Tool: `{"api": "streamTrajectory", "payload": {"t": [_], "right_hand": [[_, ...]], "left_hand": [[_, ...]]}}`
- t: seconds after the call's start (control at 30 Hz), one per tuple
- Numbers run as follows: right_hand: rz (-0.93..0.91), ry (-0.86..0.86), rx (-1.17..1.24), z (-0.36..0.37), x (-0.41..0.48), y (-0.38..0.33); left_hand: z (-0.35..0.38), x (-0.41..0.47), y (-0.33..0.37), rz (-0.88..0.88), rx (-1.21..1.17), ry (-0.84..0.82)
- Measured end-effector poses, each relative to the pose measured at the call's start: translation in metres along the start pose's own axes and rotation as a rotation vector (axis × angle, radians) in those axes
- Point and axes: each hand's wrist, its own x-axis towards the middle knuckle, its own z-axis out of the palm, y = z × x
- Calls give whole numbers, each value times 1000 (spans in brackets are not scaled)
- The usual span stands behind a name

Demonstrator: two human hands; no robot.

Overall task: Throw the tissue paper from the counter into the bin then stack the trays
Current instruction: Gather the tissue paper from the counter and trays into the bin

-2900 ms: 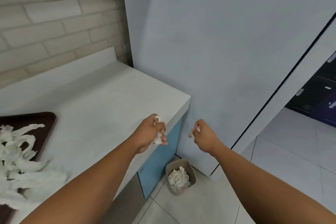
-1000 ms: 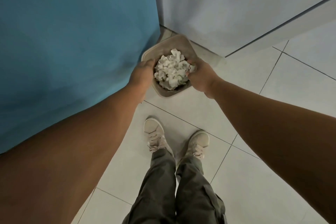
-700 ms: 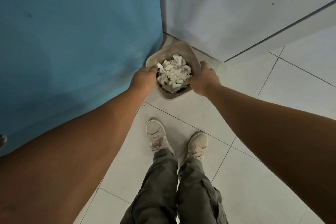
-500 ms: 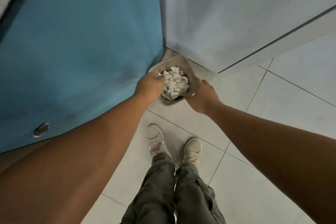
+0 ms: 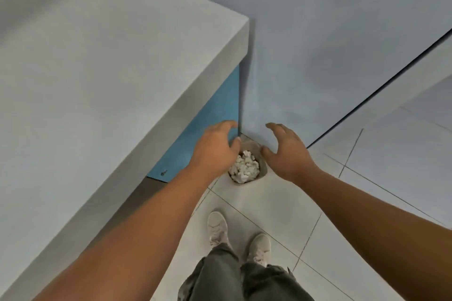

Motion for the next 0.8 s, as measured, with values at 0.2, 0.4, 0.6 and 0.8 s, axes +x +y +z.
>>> {"api": "streamTrajectory", "payload": {"t": [0.2,0.4,0.6,0.8], "right_hand": [[-220,55,27,-56,-36,-82],[-467,82,25,-58,-57,-163],[-659,6,-7,-17,-82,-255],[-743,-122,-45,57,-99,-339]], "left_hand": [[-92,-54,28,27,6,201],[-160,-114,27,23,23,384],[-222,-186,-28,-86,64,527],[-279,-251,-114,-219,92,583]]}}
